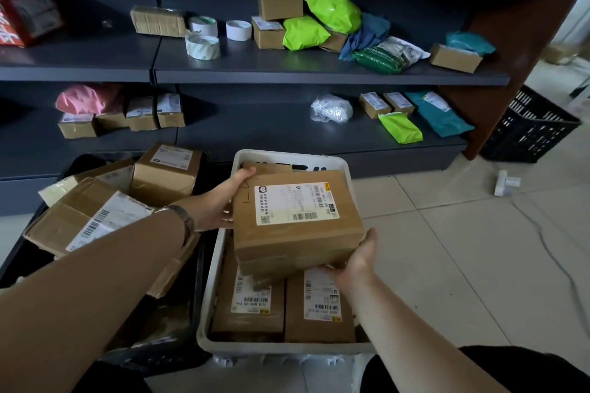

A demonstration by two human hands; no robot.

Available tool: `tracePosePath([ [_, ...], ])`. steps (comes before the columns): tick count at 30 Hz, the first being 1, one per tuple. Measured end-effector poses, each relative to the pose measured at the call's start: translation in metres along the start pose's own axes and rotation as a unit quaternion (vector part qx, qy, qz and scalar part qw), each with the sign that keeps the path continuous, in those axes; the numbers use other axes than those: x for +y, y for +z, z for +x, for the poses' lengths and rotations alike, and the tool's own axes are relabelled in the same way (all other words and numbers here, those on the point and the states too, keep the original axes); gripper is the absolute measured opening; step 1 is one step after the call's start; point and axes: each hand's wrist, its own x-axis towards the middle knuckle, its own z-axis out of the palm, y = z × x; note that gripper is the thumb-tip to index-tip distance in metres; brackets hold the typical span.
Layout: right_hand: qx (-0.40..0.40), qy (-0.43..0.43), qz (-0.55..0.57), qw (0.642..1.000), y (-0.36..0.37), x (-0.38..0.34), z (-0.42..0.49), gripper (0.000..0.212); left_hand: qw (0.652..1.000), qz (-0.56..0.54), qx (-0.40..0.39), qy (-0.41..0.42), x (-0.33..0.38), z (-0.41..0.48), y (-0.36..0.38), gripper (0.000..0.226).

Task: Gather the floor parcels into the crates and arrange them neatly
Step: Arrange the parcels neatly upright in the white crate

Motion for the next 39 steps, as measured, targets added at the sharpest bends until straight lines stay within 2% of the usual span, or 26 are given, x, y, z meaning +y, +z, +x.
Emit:
tracePosePath([
  [2,-0.001,-0.026,-0.042,0.999,0.002,-0.015,0.002,0.060,1.000,-0.015,-0.026,0.007,0.005,0.001,0.001,0.060],
  [5,-0.007,-0.047,-0.069,0.997,0.004,-0.033,0.007,0.053,0.998,-0.054,-0.022,0.014,0.006,0.006,0.010,0.046],
  [9,-0.044,-0.067,-0.012,0.997,0.010,-0.068,0.026,0.070,0.993,-0.115,-0.021,0.024,0.014,0.019,0.038,0.062],
  [12,-0.081,-0.077,0.015,0.994,0.023,-0.105,0.048,0.075,0.985,-0.167,0.026,0.047,0.025,0.033,0.064,0.047],
  [14,-0.093,-0.079,0.015,0.992,0.035,-0.127,0.063,0.079,0.977,-0.206,0.024,0.048,0.029,0.048,0.075,0.042],
  [19,-0.058,-0.037,-0.082,0.994,0.052,-0.137,0.114,0.087,0.966,-0.257,0.006,-0.009,0.014,0.091,0.077,0.067],
  [22,-0.045,0.001,-0.131,0.990,0.057,-0.118,0.140,0.095,0.963,-0.267,0.005,-0.042,-0.009,0.114,0.068,0.069],
  [24,-0.024,-0.009,-0.163,0.986,0.062,-0.108,0.158,0.098,0.957,-0.285,0.005,-0.058,-0.016,0.120,0.057,0.064],
  [27,0.014,-0.065,-0.171,0.983,0.079,-0.095,0.166,0.096,0.943,-0.320,0.024,-0.084,-0.017,0.133,0.048,0.071],
  [29,0.091,-0.165,-0.177,0.966,0.091,-0.091,0.159,0.078,0.952,-0.288,0.059,-0.085,-0.011,0.130,0.060,0.067],
  [31,0.128,-0.231,-0.188,0.946,0.099,-0.087,0.156,0.063,0.959,-0.252,0.108,-0.076,-0.007,0.126,0.080,0.068],
  [34,0.076,-0.254,-0.266,0.927,0.101,-0.082,0.155,0.062,0.963,-0.219,0.139,-0.076,-0.014,0.130,0.099,0.097],
  [35,0.043,-0.252,-0.303,0.918,0.101,-0.082,0.153,0.066,0.972,-0.170,0.148,-0.064,-0.018,0.132,0.100,0.096],
  [37,-0.013,-0.223,-0.374,0.900,0.093,-0.081,0.157,0.073,0.987,-0.060,0.146,-0.011,-0.022,0.130,0.100,0.067],
  [39,-0.056,-0.195,-0.443,0.873,0.078,-0.075,0.164,0.056,0.992,0.014,0.114,0.046,-0.026,0.130,0.101,0.043],
])
